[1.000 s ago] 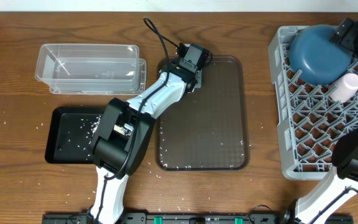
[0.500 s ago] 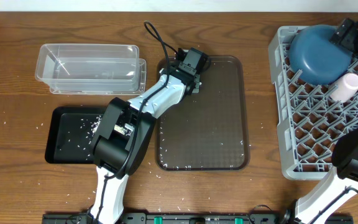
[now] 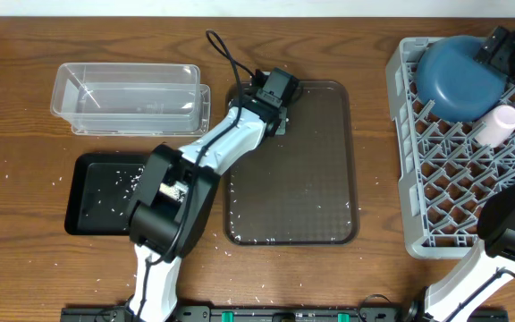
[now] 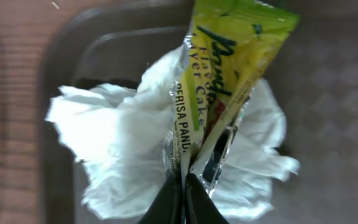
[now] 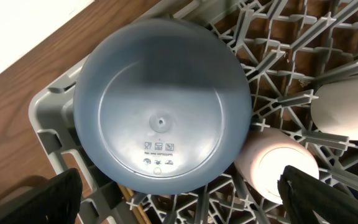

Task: Sort waste into correct bins and load items into the dishwasher rack
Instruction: 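Reach the left gripper to the yellow wrapper and grasp it, then carry the yellow wrapper into the clear plastic bin and release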

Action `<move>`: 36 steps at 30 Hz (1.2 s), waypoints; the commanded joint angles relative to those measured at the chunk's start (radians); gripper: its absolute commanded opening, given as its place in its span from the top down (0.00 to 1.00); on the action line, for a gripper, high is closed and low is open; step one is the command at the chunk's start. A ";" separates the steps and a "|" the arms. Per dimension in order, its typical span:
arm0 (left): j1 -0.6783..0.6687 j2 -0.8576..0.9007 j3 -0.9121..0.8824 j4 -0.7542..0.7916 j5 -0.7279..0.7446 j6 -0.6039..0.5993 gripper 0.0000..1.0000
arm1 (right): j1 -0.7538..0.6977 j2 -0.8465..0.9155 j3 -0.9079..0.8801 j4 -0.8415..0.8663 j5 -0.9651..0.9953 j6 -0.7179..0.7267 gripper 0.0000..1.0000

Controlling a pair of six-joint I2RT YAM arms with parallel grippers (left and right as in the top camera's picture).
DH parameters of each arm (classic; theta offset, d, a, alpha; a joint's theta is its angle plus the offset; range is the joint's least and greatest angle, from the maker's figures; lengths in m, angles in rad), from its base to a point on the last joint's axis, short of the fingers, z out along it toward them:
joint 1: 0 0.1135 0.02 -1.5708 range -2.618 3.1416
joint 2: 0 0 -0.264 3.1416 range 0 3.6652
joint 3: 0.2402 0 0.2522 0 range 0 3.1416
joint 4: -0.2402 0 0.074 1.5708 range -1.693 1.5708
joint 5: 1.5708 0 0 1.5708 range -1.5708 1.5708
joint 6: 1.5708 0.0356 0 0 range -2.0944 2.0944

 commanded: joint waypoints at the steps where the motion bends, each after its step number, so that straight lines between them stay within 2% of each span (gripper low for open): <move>1: -0.008 -0.108 -0.003 -0.015 -0.006 -0.014 0.94 | -0.001 -0.026 0.011 -0.002 0.007 0.010 0.01; 5: -0.007 -0.193 -0.003 -0.033 -0.006 -0.062 0.94 | -0.001 -0.026 0.011 -0.002 0.007 0.010 0.01; 11: 0.000 -0.304 -0.003 -0.045 -0.010 -0.066 0.94 | -0.001 -0.026 0.011 -0.002 0.007 0.010 0.01; 16: 0.074 -0.347 -0.003 -0.054 -0.010 -0.093 0.94 | -0.001 -0.026 0.011 -0.002 0.007 0.010 0.01; 19: 0.164 -0.346 -0.003 -0.090 -0.010 -0.229 0.93 | -0.001 -0.026 0.011 -0.002 0.007 0.010 0.01; 26: 0.392 -0.344 -0.003 -0.142 -0.009 -0.637 0.94 | -0.001 -0.026 0.011 -0.001 0.007 0.010 0.01; 31: 0.492 -0.340 -0.003 -0.142 -0.005 -0.748 0.94 | -0.001 -0.026 0.011 -0.001 0.007 0.010 0.01; 32: 0.500 -0.339 -0.003 -0.142 -0.006 -0.755 0.91 | -0.001 -0.026 0.011 -0.002 0.007 0.010 0.01; 33: 0.509 -0.336 -0.003 -0.141 -0.005 -0.762 0.74 | -0.001 -0.026 0.011 -0.002 0.007 0.010 0.01; 34: 0.516 -0.336 -0.003 -0.141 -0.005 -0.763 0.48 | -0.001 -0.026 0.011 -0.002 0.007 0.010 0.01; 35: 0.518 -0.334 -0.003 -0.142 -0.006 -0.763 0.31 | -0.001 -0.026 0.011 -0.002 0.007 0.010 0.01; 36: 0.520 -0.334 -0.003 -0.142 -0.006 -0.763 0.19 | -0.001 -0.026 0.011 -0.002 0.007 0.010 0.01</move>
